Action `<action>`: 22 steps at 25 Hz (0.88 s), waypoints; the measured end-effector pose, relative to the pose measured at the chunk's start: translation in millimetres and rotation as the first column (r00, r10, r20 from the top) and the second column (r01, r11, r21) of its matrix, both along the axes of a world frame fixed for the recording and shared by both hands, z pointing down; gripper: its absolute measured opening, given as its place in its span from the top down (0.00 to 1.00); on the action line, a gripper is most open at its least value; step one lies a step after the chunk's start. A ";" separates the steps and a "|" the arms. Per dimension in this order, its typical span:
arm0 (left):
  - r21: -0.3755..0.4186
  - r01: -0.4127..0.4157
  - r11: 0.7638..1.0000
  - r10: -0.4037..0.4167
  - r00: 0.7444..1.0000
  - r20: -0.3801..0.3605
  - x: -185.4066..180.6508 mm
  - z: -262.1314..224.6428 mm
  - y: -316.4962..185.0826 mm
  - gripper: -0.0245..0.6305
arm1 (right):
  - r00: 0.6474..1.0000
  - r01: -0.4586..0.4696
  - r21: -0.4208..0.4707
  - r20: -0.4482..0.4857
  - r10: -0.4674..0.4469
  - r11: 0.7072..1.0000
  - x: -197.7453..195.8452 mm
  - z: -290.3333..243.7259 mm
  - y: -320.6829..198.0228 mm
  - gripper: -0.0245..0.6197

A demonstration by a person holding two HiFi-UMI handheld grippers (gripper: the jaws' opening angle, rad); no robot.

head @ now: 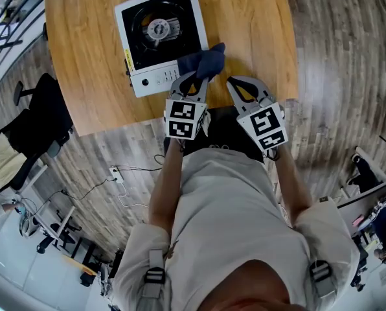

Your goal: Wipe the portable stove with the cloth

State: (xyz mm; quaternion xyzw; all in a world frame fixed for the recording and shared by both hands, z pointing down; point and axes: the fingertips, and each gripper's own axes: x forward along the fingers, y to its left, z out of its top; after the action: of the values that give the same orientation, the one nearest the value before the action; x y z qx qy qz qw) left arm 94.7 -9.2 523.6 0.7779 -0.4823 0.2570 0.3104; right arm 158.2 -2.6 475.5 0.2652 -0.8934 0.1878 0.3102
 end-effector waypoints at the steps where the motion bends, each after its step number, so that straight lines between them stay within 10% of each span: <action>1: 0.000 -0.001 1.000 0.001 1.000 -0.002 -0.5 0.1 0.4 0.84 | 1.000 -0.001 0.000 -0.002 0.001 1.000 -0.5 -0.1 0.6 0.93; 22: -0.020 -0.023 1.000 0.023 0.999 -0.024 -72.2 0.1 23.2 0.84 | 0.998 -0.048 0.002 -0.043 0.048 0.999 -57.7 -3.7 13.1 0.93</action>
State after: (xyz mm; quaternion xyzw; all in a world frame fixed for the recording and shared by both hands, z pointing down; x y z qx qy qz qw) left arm 22.5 14.0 523.8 0.7833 -0.4668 0.2559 0.3210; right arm 100.4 10.4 471.8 0.2907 -0.8799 0.1892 0.3247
